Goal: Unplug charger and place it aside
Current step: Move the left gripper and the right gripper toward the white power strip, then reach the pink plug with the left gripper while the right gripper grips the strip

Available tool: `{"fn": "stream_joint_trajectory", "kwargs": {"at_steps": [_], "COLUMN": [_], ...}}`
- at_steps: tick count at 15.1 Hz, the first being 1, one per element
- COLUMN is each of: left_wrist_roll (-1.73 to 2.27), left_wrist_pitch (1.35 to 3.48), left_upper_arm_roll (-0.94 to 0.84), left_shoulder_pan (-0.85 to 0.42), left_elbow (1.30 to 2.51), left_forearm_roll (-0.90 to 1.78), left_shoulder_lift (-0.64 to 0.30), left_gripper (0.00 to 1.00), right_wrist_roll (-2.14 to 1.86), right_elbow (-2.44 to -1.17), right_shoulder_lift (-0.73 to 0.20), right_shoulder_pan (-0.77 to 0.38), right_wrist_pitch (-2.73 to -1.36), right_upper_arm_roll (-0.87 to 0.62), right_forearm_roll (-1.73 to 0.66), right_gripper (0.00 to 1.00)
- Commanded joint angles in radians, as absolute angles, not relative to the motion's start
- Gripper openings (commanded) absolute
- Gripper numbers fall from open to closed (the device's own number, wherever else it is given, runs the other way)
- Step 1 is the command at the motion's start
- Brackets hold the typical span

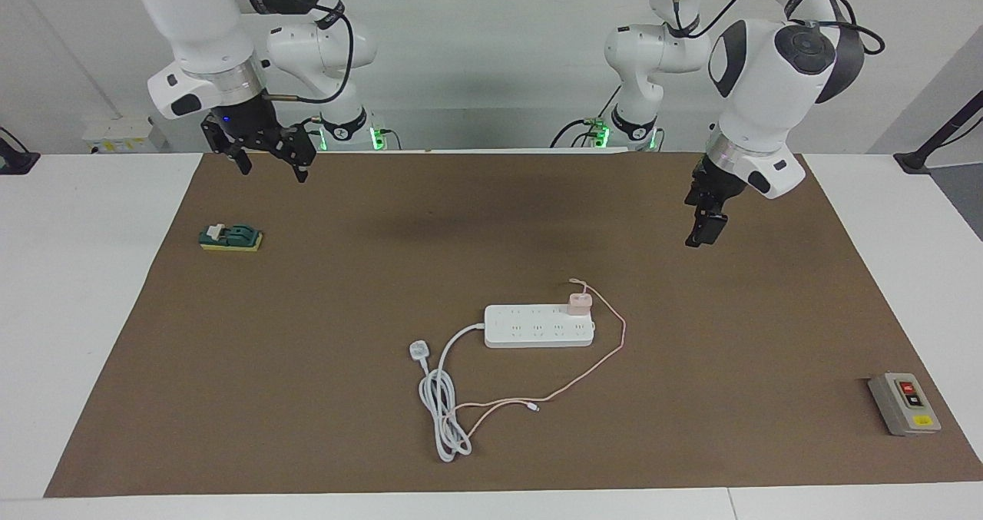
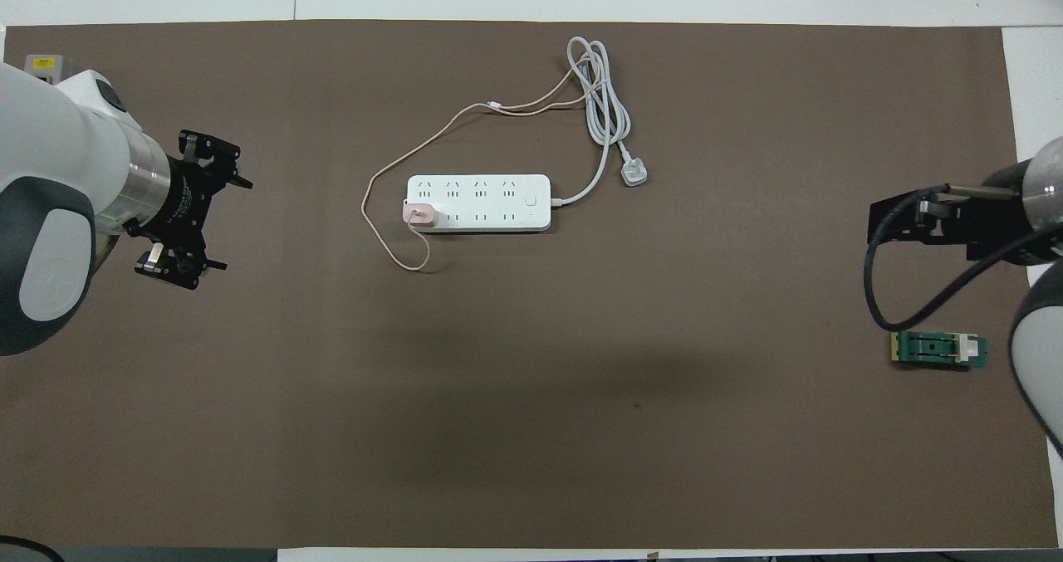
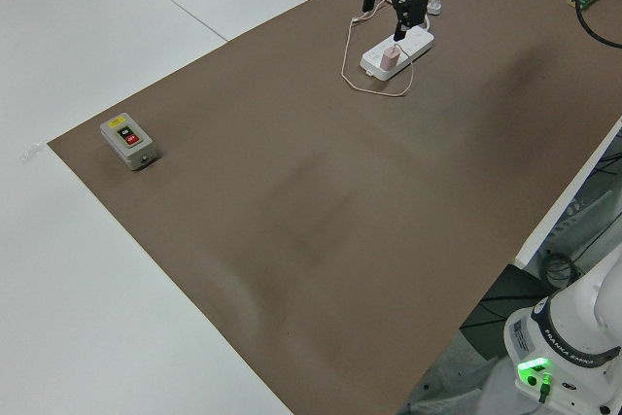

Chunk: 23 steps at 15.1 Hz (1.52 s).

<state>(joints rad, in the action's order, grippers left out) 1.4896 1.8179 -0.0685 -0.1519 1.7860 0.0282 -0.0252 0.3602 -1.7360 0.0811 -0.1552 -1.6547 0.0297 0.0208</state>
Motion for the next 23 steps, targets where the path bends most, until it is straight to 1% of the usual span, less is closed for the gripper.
{"fn": "stream_joint_trajectory", "kwargs": {"at_steps": [1, 2, 5, 8, 9, 11, 13, 17, 19, 22, 23], "left_wrist_roll": [1.566, 1.592, 1.646, 1.679, 1.707, 1.736, 1.779, 1.821, 1.841, 1.85, 1.867], "left_wrist_pitch": [1.841, 1.85, 1.876, 1.926, 1.948, 1.956, 1.992, 2.028, 2.046, 2.049, 2.045], "left_upper_arm_roll": [-0.064, -0.064, -0.064, -0.064, -0.064, -0.063, -0.063, -0.063, -0.063, -0.061, -0.061], "left_shoulder_pan": [-0.167, -0.181, -0.219, -0.248, -0.255, -0.284, -0.296, -0.321, -0.325, -0.351, -0.362], "left_elbow": [1.743, 1.732, 1.686, 1.7, 1.701, 1.701, 1.7, 1.704, 1.697, 1.69, 1.674], "left_forearm_roll": [0.025, 0.025, 0.023, 0.023, 0.023, 0.021, 0.017, 0.017, 0.015, 0.014, 0.011], "left_shoulder_lift": [-0.076, -0.087, -0.162, -0.175, -0.193, -0.215, -0.235, -0.256, -0.285, -0.32, -0.343], "left_gripper": [1.0, 1.0, 1.0, 1.0, 1.0, 1.0, 1.0, 1.0, 1.0, 1.0, 1.0], "right_wrist_roll": [0.466, 0.51, 0.658, 0.831, 0.898, 0.975, 1.047, 1.225, 1.265, 1.376, 1.391], "right_elbow": [-1.79, -1.792, -1.792, -1.792, -1.792, -1.792, -1.792, -1.787, -1.766, -1.689, -1.686], "right_shoulder_lift": [0.081, 0.071, 0.023, -0.041, -0.064, -0.097, -0.135, -0.216, -0.265, -0.377, -0.393], "right_shoulder_pan": [-0.193, -0.208, -0.25, -0.325, -0.351, -0.367, -0.373, -0.431, -0.44, -0.466, -0.469], "right_wrist_pitch": [-1.712, -1.724, -1.77, -1.845, -1.88, -1.919, -1.974, -2.077, -2.106, -2.146, -2.169], "right_upper_arm_roll": [0.029, 0.029, 0.029, 0.029, 0.029, 0.029, 0.029, 0.029, 0.029, 0.029, 0.029], "right_forearm_roll": [0.017, 0.009, -0.043, -0.051, -0.06, -0.071, -0.167, -0.221, -0.28, -0.293, -0.298], "right_gripper": [1.0, 1.0, 1.0, 1.0, 1.0, 1.0, 1.0, 1.0, 1.0, 1.0, 1.0]}}
